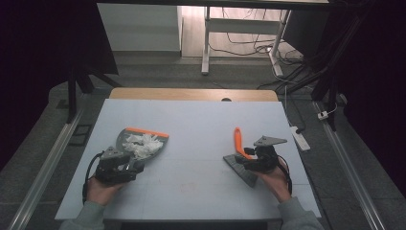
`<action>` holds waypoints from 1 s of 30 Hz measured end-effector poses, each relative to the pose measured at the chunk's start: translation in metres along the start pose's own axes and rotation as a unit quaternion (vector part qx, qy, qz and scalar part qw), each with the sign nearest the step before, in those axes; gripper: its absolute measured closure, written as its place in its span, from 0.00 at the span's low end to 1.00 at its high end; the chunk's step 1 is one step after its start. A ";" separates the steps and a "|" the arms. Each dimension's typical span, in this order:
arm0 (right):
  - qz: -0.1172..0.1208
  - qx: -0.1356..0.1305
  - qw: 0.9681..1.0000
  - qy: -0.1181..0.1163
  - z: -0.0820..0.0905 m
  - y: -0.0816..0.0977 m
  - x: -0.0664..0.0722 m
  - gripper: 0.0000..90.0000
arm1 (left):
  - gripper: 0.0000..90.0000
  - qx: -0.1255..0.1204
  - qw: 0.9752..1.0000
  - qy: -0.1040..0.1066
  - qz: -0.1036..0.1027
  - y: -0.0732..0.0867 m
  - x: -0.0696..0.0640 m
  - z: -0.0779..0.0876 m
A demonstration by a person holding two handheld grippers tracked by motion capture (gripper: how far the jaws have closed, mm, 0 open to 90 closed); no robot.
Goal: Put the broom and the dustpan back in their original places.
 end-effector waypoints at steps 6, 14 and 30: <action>0.018 -0.016 1.000 0.006 0.010 0.005 0.007 0.48 | 0.34 0.004 0.999 0.026 -0.032 -0.003 -0.006 -0.007; 0.040 -0.027 0.999 0.012 0.024 0.016 0.013 0.48 | 0.34 0.004 0.998 0.041 -0.051 0.006 -0.016 -0.004; 0.046 -0.045 0.998 0.010 0.043 0.040 0.006 0.48 | 0.35 0.010 0.997 0.040 -0.065 0.022 -0.024 0.001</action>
Point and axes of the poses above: each handheld gripper's, and its own axes: z roughly backward along the jaws, y roughly out of its underside, x roughly to its left, the point moved 10 cm from there along -z, roughly forward along the jaws, and after that the axes turned 2 degrees about y, right-handed, at the moved point
